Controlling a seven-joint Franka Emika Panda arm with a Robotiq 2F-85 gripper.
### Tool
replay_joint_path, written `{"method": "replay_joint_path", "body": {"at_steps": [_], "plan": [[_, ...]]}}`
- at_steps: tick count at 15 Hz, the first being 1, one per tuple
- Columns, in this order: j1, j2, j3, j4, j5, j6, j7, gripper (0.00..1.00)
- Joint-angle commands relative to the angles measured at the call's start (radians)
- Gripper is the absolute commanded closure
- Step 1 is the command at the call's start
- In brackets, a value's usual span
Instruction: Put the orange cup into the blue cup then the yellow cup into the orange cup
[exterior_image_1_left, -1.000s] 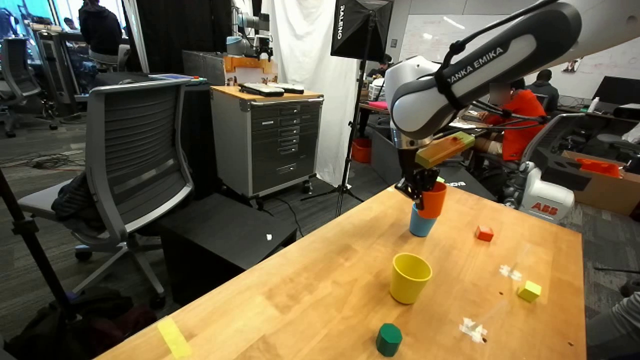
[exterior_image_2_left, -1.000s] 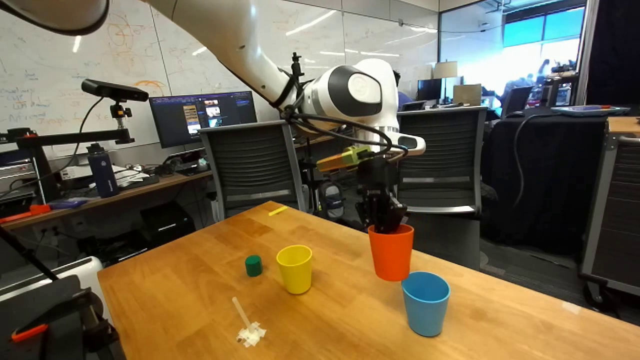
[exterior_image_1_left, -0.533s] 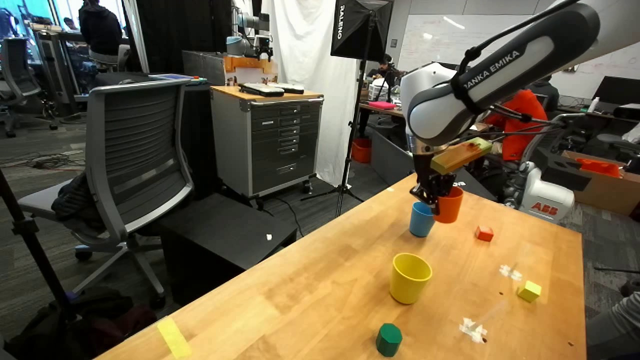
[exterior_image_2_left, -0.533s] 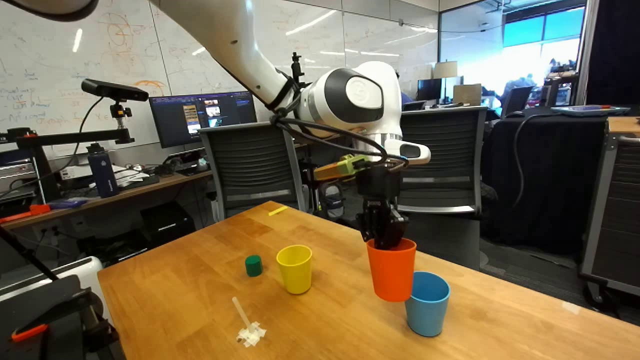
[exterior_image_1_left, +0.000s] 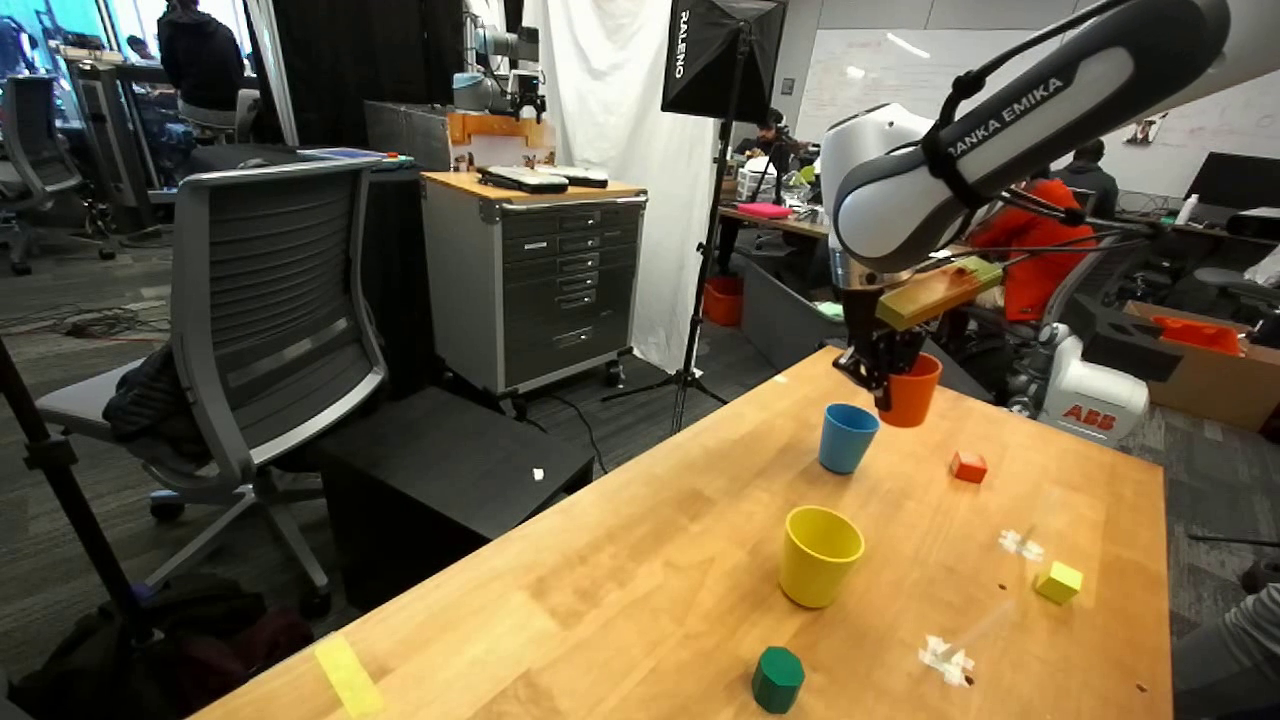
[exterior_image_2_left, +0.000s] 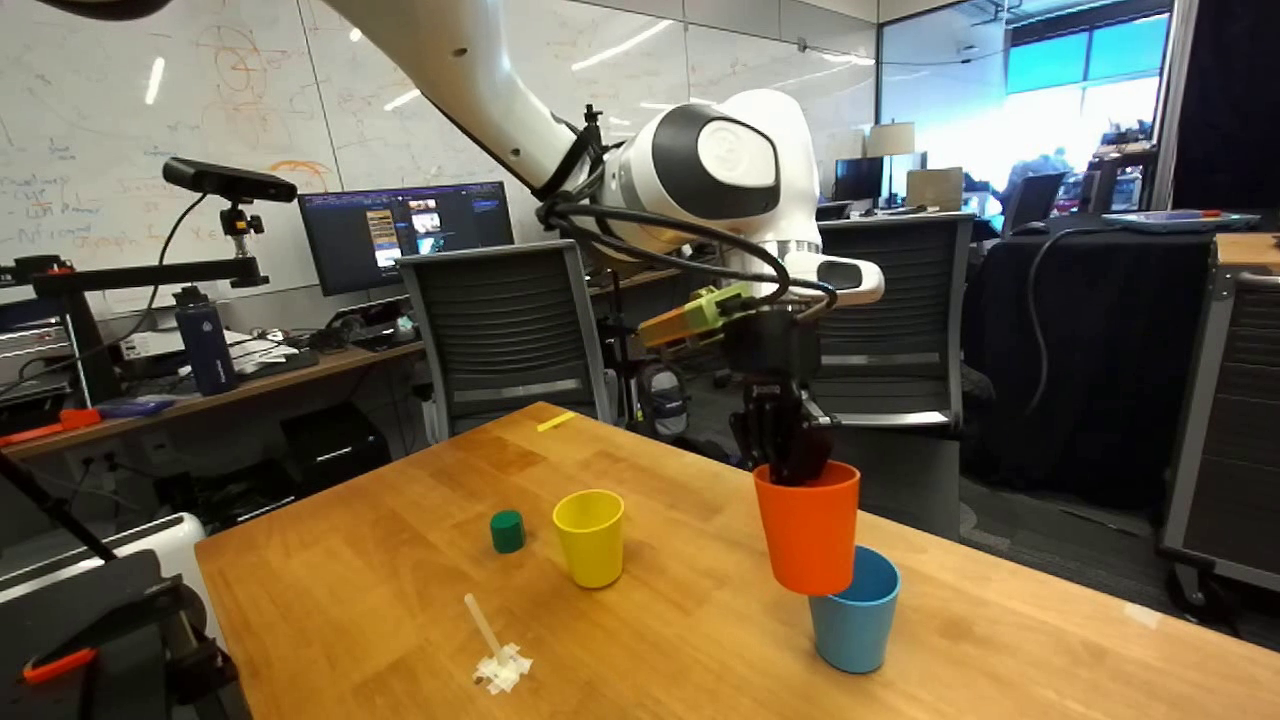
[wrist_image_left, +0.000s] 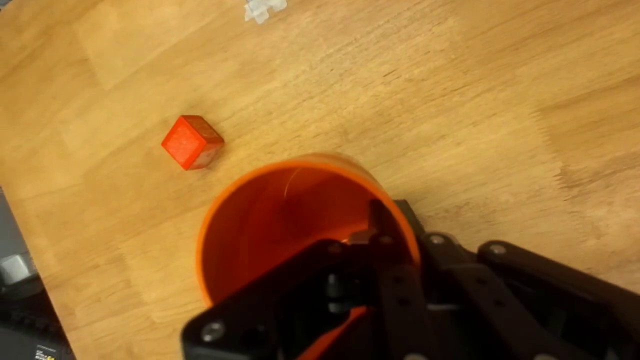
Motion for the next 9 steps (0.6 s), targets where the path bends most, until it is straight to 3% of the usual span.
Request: {"method": "replay_joint_path", "body": {"at_steps": [1,9], "plan": [[0.0,-0.016,-0.001,0.011,-0.013,0.012,0.021,0.99],[-0.009,0.015,0.002,0.101,-0.004,0.006,0.033,0.99]]}}
